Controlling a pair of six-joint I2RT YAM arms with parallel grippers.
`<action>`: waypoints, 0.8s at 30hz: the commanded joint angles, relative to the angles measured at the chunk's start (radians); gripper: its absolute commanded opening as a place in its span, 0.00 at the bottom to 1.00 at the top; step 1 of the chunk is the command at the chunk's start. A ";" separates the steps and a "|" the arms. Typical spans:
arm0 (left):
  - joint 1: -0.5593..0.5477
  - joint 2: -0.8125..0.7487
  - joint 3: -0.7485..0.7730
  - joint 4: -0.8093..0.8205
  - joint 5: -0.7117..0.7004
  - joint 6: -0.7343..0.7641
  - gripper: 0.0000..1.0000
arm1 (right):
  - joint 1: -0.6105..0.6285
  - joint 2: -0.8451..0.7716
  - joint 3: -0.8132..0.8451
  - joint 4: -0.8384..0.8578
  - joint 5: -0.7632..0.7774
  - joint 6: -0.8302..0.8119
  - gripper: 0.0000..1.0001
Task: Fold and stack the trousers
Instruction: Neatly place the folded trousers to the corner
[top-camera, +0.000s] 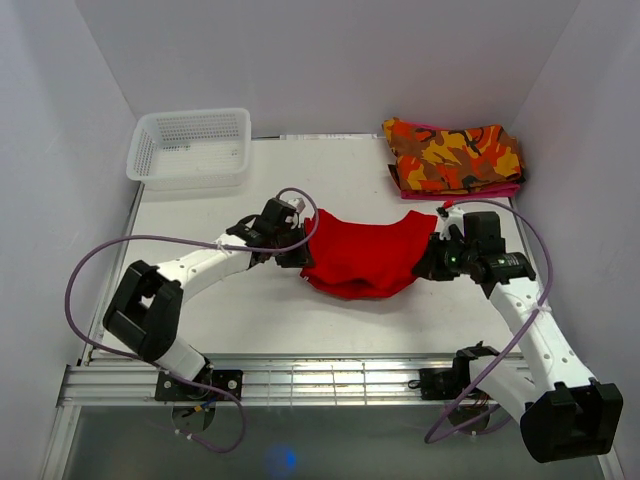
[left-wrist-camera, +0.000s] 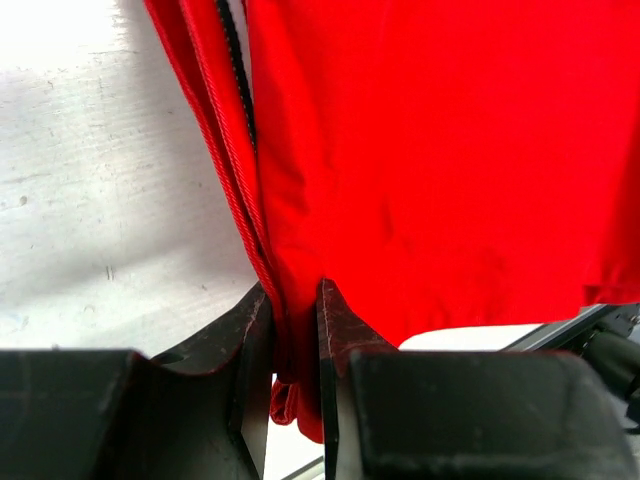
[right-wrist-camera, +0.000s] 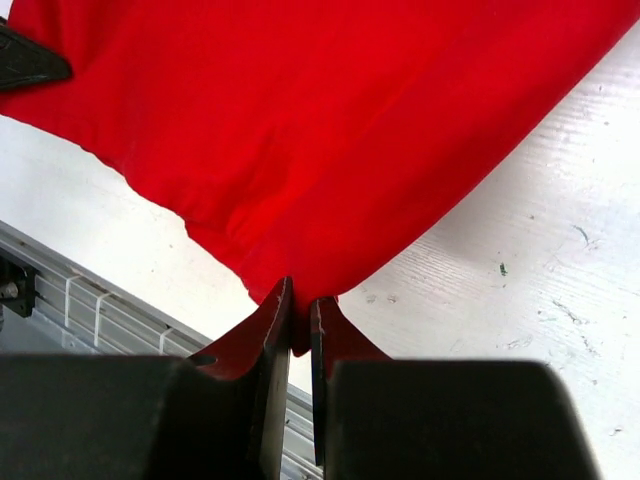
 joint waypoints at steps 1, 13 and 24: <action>-0.037 -0.134 0.059 0.001 -0.061 0.074 0.00 | 0.035 -0.039 0.108 0.020 -0.011 -0.051 0.08; -0.102 -0.282 0.118 -0.006 -0.126 0.135 0.00 | 0.147 -0.021 0.227 0.033 -0.023 -0.117 0.08; -0.102 -0.343 0.226 0.021 -0.166 0.270 0.00 | 0.217 0.058 0.476 0.064 0.036 -0.206 0.08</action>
